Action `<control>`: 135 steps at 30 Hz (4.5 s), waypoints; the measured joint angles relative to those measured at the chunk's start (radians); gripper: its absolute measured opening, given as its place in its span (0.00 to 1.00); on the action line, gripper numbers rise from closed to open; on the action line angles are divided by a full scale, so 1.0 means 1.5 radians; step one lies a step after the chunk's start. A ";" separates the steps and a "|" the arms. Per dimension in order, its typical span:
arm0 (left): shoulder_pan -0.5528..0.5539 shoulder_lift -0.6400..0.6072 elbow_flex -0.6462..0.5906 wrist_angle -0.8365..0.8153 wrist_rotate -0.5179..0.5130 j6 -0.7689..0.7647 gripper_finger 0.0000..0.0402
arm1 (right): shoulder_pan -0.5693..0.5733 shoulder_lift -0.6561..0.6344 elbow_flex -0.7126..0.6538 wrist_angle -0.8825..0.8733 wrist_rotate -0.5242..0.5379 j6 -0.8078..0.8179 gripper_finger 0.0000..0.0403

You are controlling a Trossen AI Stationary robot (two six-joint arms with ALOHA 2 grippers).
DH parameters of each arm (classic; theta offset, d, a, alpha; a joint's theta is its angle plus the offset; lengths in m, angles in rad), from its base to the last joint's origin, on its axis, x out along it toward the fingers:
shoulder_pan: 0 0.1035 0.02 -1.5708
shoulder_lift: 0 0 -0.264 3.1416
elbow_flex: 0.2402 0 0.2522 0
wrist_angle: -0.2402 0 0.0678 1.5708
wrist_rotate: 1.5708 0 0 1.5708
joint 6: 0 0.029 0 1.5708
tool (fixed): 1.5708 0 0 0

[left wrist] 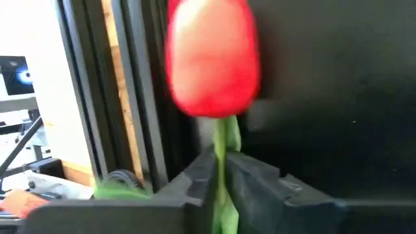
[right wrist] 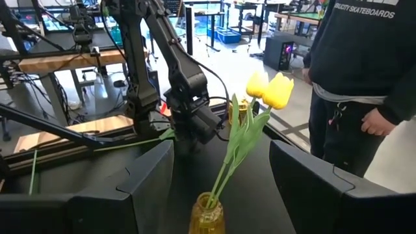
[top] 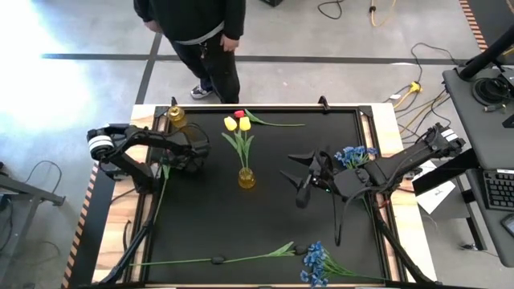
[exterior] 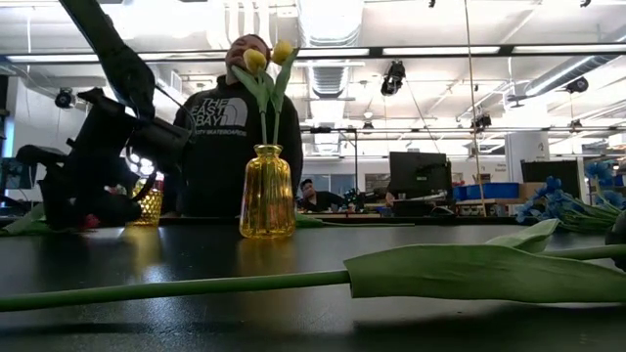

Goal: Sort flowers into vase by color
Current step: Put the bottom red tulip into the yellow vase, then adjust the bottom yellow vase

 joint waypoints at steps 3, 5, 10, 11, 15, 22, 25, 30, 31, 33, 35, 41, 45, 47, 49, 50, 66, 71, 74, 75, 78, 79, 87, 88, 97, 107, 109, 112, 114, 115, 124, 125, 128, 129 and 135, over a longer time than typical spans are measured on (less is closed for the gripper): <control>0.000 -0.037 0.018 0.008 0.005 0.003 0.02 | 0.000 0.000 0.000 0.000 0.000 -0.010 0.61; -0.001 -0.074 0.033 0.020 0.007 0.014 0.01 | 0.000 0.000 0.000 0.000 -0.001 -0.018 0.61; -0.022 -0.204 0.067 -0.004 0.029 0.022 0.00 | 0.001 -0.011 0.000 0.000 -0.025 -0.018 0.61; -0.032 -0.236 0.074 -0.007 0.036 0.024 0.00 | 0.002 -0.012 0.000 0.000 -0.033 -0.014 0.61; -0.103 -0.370 0.111 -0.001 0.042 0.028 0.00 | 0.013 -0.013 0.000 -0.004 -0.048 -0.015 0.61; -0.324 -0.573 0.146 0.152 0.037 0.130 0.00 | 0.030 -0.013 0.000 -0.003 -0.048 -0.016 0.61; -0.434 -0.623 0.134 0.278 0.037 0.227 0.00 | 0.036 -0.013 0.000 0.000 -0.048 -0.016 0.61; -0.579 -0.614 0.112 0.376 -0.003 0.386 0.00 | 0.053 -0.013 0.000 0.008 -0.047 -0.036 0.61; -0.595 -0.599 0.109 0.387 -0.028 0.395 0.00 | 0.057 -0.013 0.000 0.010 -0.047 -0.046 0.61; -0.608 -0.559 0.104 0.459 -0.094 0.417 0.00 | 0.064 -0.013 0.000 0.019 -0.048 -0.066 0.61; -0.610 -0.512 0.097 0.600 -0.133 0.510 0.00 | 0.069 -0.013 0.000 0.038 -0.048 -0.092 0.61; -0.600 -0.400 0.086 0.974 -0.066 0.868 0.00 | 0.087 -0.013 0.000 0.124 -0.055 -0.239 0.61; -0.562 -0.371 0.085 1.024 -0.040 0.879 0.00 | 0.094 -0.013 0.000 0.167 -0.055 -0.277 0.61; -0.538 -0.353 0.085 1.059 -0.007 0.876 0.00 | 0.093 -0.013 0.000 0.176 -0.055 -0.284 0.61; -0.522 -0.337 0.084 1.116 0.028 0.876 0.00 | 0.093 -0.013 0.000 0.184 -0.054 -0.285 0.61; -0.516 -0.332 0.085 1.143 0.034 0.878 0.00 | 0.093 -0.013 0.000 0.188 -0.054 -0.285 0.61; -0.429 -0.288 0.077 1.123 0.037 0.869 0.00 | 0.093 -0.014 0.000 0.200 -0.034 -0.276 0.61; -0.415 -0.268 0.077 1.130 0.039 0.847 0.00 | 0.093 -0.014 0.000 0.200 -0.030 -0.276 0.61; -0.411 -0.257 0.077 1.140 0.038 0.816 0.00 | 0.093 -0.014 0.000 0.200 -0.016 -0.276 0.61; -0.411 -0.253 0.077 1.144 0.038 0.808 0.00 | 0.093 -0.014 0.000 0.201 -0.014 -0.276 0.61; -0.411 -0.244 0.077 1.175 0.038 0.791 0.00 | 0.092 -0.014 0.000 0.200 -0.012 -0.276 0.61; -0.411 -0.243 0.077 1.186 0.038 0.790 0.00 | 0.092 -0.014 0.000 0.200 -0.012 -0.276 0.61; -0.411 -0.243 0.078 1.182 0.037 0.789 0.00 | 0.093 -0.014 0.000 0.200 -0.012 -0.276 0.61; -0.411 -0.244 0.079 1.183 0.037 0.789 0.00 | 0.092 -0.014 0.000 0.200 -0.012 -0.276 0.61; -0.406 -0.289 0.102 1.117 0.006 0.796 0.00 | 0.093 -0.014 0.000 0.195 0.000 -0.238 0.61; -0.397 -0.405 0.103 0.754 -0.091 0.459 0.00 | 0.082 -0.018 0.000 0.089 0.040 -0.020 0.61; -0.399 -0.440 0.106 0.656 -0.081 0.390 0.00 | 0.072 -0.018 0.000 0.047 0.036 0.040 0.61; -0.399 -0.489 0.106 0.504 -0.081 0.265 0.01 | 0.036 -0.011 0.000 -0.002 -0.012 0.109 0.61; -0.399 -0.516 0.106 0.398 -0.081 0.181 0.03 | 0.006 0.000 0.000 -0.017 -0.058 0.136 0.62; -0.399 -0.526 0.105 0.359 -0.081 0.151 0.05 | -0.010 0.007 0.000 -0.019 -0.081 0.143 0.63; -0.399 -0.541 0.088 0.223 -0.081 0.048 0.29 | -0.175 0.122 0.001 -0.016 -0.264 0.234 0.78; -0.399 -0.539 0.084 0.215 -0.081 0.041 0.31 | -0.194 0.141 0.006 -0.020 -0.285 0.251 0.79; -0.394 -0.535 0.080 0.158 -0.081 0.008 0.37 | -0.248 0.212 0.040 -0.039 -0.339 0.273 0.81; -0.390 -0.536 0.080 0.127 -0.081 -0.008 0.38 | -0.264 0.239 0.057 -0.049 -0.353 0.275 0.81; -0.364 -0.563 0.079 -0.042 -0.080 -0.072 0.43 | -0.355 0.401 0.212 -0.140 -0.462 0.275 0.81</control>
